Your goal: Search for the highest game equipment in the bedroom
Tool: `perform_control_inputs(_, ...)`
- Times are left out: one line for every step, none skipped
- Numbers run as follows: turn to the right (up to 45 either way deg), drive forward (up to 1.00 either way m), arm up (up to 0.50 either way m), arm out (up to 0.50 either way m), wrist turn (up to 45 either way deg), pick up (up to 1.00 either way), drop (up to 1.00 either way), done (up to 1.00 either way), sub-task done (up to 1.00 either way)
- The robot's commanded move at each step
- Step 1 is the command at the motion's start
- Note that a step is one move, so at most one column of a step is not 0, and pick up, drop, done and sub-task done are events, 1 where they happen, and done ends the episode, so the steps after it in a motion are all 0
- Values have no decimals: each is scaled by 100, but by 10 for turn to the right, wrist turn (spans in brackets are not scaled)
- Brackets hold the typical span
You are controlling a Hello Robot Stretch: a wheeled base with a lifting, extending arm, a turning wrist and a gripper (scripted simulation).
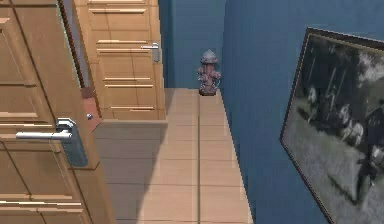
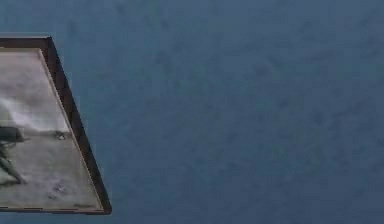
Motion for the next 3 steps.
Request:
perform_control_inputs(0, 90, 0, 0, 0, 0, 0, 0, 0)
perform_control_inputs(-450, 0, 0, 0, 0, 0, 0, 0, 0)
perform_control_inputs(-90, 0, 0, 0, 0, 0, 0, 0, 0)
